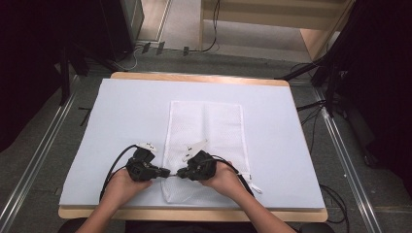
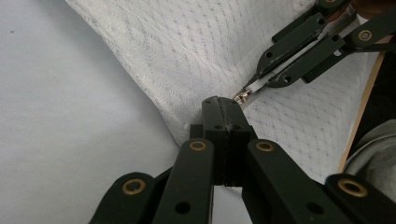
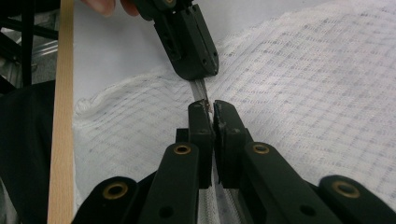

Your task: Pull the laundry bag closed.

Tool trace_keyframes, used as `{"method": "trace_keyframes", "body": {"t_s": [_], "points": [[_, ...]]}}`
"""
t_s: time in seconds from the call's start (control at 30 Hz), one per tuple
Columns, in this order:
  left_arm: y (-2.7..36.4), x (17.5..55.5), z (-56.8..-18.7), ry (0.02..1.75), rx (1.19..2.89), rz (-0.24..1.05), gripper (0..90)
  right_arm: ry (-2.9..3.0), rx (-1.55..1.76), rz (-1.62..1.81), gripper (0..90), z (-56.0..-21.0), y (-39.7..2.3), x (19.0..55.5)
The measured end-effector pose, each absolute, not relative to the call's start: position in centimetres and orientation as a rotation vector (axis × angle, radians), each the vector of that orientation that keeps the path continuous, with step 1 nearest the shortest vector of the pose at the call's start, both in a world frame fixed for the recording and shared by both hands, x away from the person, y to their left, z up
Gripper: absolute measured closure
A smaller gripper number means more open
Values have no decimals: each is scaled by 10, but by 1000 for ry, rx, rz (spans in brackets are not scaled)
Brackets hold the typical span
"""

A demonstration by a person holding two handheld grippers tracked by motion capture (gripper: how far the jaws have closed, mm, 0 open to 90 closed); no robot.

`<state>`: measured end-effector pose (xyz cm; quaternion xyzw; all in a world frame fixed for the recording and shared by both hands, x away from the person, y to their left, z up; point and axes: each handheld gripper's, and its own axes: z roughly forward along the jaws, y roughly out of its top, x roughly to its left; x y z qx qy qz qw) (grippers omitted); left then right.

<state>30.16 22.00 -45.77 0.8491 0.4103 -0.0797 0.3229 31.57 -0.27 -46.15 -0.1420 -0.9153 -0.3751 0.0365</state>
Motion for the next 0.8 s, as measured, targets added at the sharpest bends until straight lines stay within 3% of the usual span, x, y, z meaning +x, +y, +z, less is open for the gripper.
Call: {"method": "trace_keyframes", "body": {"t_s": [0.33,0.6,0.8], "points": [[222,303,-459,1084,2212,-228,900,-2835,-411,-1128,888,-461,-3,315],[223,303,-460,1085,2202,-241,900,-2719,-499,-1154,815,-467,-4,325],[223,303,-460,1083,2201,-245,900,-2680,-513,-1192,819,-463,-2,328]]}}
